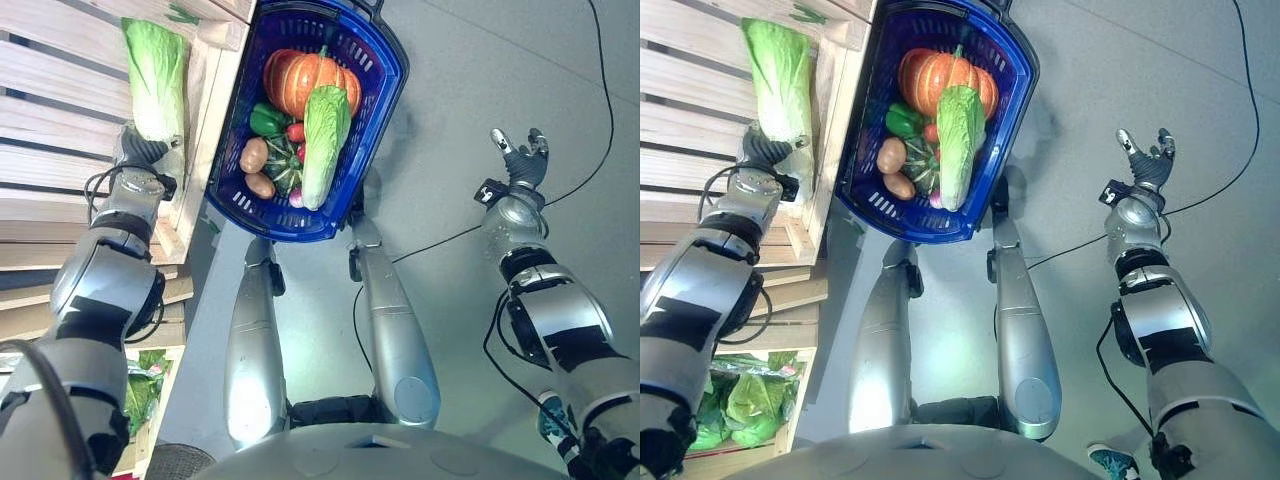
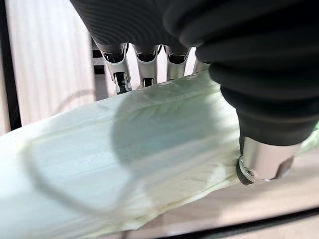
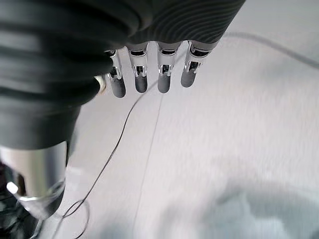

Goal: Pick up fruits and vegetables into the basket

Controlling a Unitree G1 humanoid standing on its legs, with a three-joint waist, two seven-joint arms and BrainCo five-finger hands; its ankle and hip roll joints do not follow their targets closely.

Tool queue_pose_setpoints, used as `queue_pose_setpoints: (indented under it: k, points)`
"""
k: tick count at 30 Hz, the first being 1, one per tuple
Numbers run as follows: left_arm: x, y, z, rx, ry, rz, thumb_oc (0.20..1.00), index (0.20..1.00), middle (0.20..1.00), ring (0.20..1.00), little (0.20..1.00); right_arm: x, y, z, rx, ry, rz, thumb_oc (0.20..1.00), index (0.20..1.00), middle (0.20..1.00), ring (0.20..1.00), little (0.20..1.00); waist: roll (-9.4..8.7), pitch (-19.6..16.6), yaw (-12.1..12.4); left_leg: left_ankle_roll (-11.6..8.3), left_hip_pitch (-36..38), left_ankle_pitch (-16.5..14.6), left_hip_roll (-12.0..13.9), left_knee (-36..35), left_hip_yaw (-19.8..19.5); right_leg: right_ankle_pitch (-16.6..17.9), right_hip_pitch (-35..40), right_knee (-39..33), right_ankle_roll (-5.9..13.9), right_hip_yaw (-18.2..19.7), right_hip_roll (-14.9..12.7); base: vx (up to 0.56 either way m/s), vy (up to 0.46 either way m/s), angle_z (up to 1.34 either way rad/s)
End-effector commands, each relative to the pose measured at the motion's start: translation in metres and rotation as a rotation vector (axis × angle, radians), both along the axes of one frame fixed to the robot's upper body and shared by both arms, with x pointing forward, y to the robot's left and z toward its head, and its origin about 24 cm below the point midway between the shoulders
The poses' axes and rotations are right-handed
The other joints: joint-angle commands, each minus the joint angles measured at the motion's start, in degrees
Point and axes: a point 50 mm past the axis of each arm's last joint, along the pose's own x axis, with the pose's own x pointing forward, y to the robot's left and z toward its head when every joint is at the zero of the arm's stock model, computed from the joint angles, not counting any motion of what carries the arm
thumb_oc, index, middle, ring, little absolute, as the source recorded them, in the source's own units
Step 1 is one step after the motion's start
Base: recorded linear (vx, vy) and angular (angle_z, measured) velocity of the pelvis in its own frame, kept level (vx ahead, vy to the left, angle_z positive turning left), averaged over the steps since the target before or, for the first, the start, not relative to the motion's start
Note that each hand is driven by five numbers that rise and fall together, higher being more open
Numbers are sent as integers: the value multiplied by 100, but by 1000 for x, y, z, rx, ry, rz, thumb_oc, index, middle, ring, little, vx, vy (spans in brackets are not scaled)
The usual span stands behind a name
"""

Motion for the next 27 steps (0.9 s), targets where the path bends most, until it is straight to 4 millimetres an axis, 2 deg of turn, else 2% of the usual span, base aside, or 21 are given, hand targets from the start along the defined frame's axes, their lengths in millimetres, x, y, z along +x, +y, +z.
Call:
queue_pose_setpoints:
  k: [1, 6, 9, 10, 11, 16, 17, 27]
  points:
    - [1, -19, -4, -104, -180, -30, 200, 200, 200, 200, 200, -3, 13, -3, 38, -96, 100, 1000, 1000, 1000, 1000, 1000, 53, -167, 137, 25, -43, -52, -352, -277, 52, -565, 198, 153, 232, -427, 187, -10, -42, 3]
    - [-6, -38, -4, -59, -325, -80, 200, 200, 200, 200, 200, -6, 43, 1, 95, -204, 265, 1000, 1000, 1000, 1000, 1000, 90, -167, 234, 27, 66, -77, -395, -284, -7, -618, 339, 158, 206, -467, 180, -16, -44, 3]
    - [-11, -55, -3, -4, -395, -127, 200, 200, 200, 200, 200, -11, 60, 9, 120, -277, 340, 1000, 1000, 1000, 1000, 1000, 111, -167, 278, 40, 87, -64, -419, -285, -45, -618, 377, 168, 184, -493, 181, -12, -27, 8]
    - [-15, -67, 0, 32, -444, -165, 200, 200, 200, 200, 200, -15, 69, 14, 120, -316, 388, 1000, 1000, 1000, 1000, 1000, 118, -167, 295, 47, 99, -54, -424, -284, -55, -619, 398, 186, 176, -500, 187, -6, -15, 6]
    - [-16, -68, 0, 38, -447, -169, 200, 200, 200, 200, 200, -16, 70, 15, 120, -317, 390, 1000, 1000, 1000, 1000, 1000, 119, -167, 295, 46, 104, -52, -424, -286, -55, -618, 404, 185, 176, -500, 187, -2, -5, 4]
    - [-24, -89, 15, 112, -559, -299, 200, 200, 200, 200, 200, -27, 90, 29, 90, -400, 519, 1000, 1000, 1000, 1000, 1000, 139, -167, 311, 59, 145, -16, -420, -319, -60, -612, 456, 208, 181, -510, 189, 0, 0, 0]
    - [-25, -98, 23, 145, -590, -359, 200, 200, 200, 200, 200, -31, 97, 34, 76, -423, 564, 1000, 1000, 1000, 1000, 1000, 138, -167, 306, 64, 173, -8, -421, -337, -59, -607, 484, 201, 189, -518, 180, 0, 0, 0]
    - [-39, -144, 63, 290, -742, -710, 200, 200, 200, 200, 200, -44, 134, 61, -40, -494, 848, 1000, 1000, 1000, 1000, 1000, 117, -167, 270, 84, 291, 59, -407, -442, 0, -525, 597, 116, 239, -553, 135, 0, 0, 0]
